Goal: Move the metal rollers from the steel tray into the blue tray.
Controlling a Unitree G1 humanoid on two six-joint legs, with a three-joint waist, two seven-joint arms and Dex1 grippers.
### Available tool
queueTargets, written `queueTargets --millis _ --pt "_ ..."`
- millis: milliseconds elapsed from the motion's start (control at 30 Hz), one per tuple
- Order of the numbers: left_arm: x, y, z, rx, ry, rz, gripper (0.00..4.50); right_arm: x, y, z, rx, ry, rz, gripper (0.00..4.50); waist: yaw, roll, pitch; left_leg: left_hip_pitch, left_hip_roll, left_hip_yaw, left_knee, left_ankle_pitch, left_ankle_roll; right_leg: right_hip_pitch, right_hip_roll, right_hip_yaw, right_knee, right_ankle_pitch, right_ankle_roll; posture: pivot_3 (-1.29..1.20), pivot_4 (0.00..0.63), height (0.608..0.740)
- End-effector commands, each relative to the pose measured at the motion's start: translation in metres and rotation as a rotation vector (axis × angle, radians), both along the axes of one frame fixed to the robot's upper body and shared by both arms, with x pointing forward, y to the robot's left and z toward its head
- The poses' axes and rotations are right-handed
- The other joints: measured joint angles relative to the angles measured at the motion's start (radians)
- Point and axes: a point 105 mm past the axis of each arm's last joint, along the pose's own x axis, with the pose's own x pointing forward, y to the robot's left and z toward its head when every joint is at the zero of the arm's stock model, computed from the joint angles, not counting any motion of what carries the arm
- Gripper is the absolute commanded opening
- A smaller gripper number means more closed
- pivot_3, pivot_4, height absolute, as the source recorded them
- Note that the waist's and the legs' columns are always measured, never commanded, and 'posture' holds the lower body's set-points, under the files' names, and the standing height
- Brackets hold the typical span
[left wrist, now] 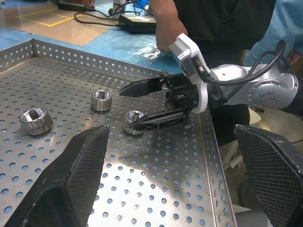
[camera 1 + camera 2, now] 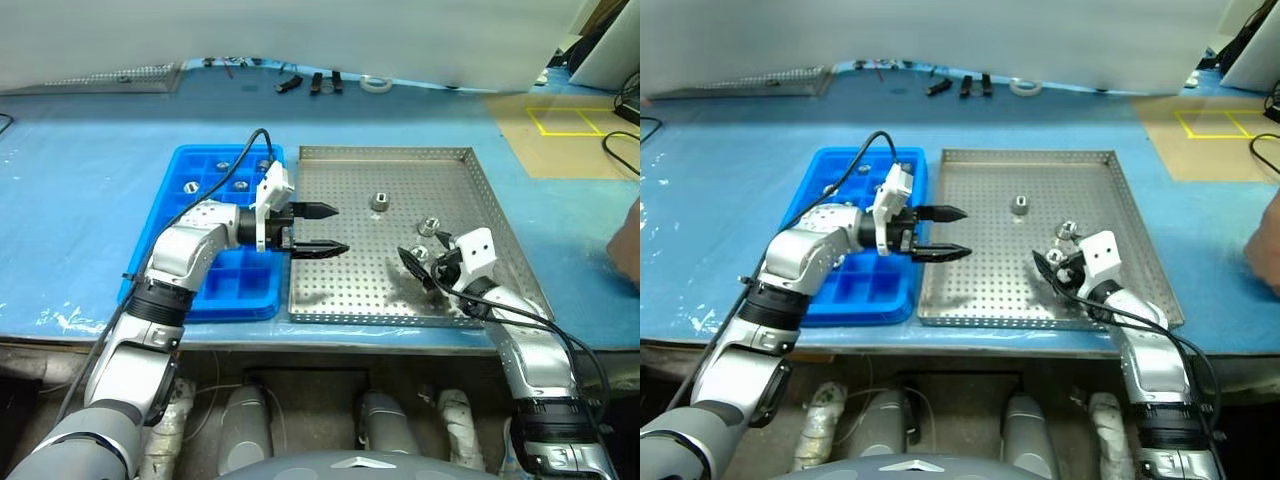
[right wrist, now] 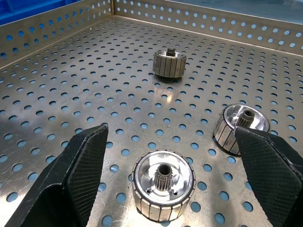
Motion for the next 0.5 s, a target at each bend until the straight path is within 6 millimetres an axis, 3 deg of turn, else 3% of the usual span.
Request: queueTargets --millis 33,167,233,300,500 --pt "-0.004 -0.001 0.006 -0.006 -0.039 -0.007 4.46 0.002 -0.008 -0.005 -0.014 0.014 -0.027 4.50 0.000 0.000 0.000 0.000 0.000 0.000 0.000 0.000 0.000 0.000 0.000 0.000 0.000 0.000 0.000 -0.19 0.150 0.740" --pt "-0.004 -0.001 0.006 -0.008 -0.041 0.002 4.46 -0.002 -0.010 -0.020 -0.020 0.088 -0.023 4.50 0.003 0.000 0.000 0.000 0.000 0.000 0.000 0.000 0.000 0.001 0.000 -0.001 0.000 0.000 0.000 -0.18 0.150 0.740" --pt "-0.004 0.000 0.005 -0.006 -0.041 0.005 4.50 -0.003 -0.011 -0.024 -0.035 0.108 -0.027 4.11 0.004 0.000 0.000 0.001 0.000 0.000 0.000 0.000 0.000 0.002 0.000 -0.001 0.000 0.000 0.000 -0.18 0.150 0.740" --pt "-0.005 0.001 0.004 -0.004 -0.042 0.007 4.50 -0.003 -0.011 -0.025 -0.037 0.113 -0.027 3.64 0.004 0.000 0.000 0.003 0.000 0.000 0.000 0.000 0.000 0.004 0.000 -0.001 0.000 0.000 0.000 -0.18 0.150 0.740" --pt "-0.004 0.002 0.003 0.000 -0.042 0.018 4.50 -0.001 -0.008 -0.021 -0.039 0.105 -0.018 1.61 0.004 0.000 0.000 0.004 0.000 0.000 0.000 0.000 0.000 0.004 0.000 -0.001 -0.001 0.000 0.000 -0.17 0.150 0.740"
